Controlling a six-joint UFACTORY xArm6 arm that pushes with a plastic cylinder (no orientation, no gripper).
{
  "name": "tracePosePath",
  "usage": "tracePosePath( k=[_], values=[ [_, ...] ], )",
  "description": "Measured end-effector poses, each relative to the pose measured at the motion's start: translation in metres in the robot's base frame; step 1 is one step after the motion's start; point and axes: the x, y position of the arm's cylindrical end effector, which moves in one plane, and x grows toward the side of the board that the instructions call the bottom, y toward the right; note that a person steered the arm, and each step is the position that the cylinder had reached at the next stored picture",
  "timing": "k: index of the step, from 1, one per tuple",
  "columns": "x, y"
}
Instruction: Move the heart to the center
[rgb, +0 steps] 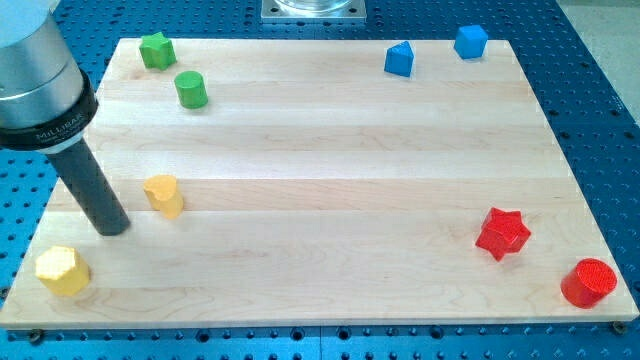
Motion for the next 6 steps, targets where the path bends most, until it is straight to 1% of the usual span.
tracePosePath(
  k=[1,2,3,4,6],
  values=[
    [-0.006,0.001],
    [-0.023,0.052],
    [-0.064,0.081],
    [-0.068,0.129],
    [-0.05,0.142]
  ],
)
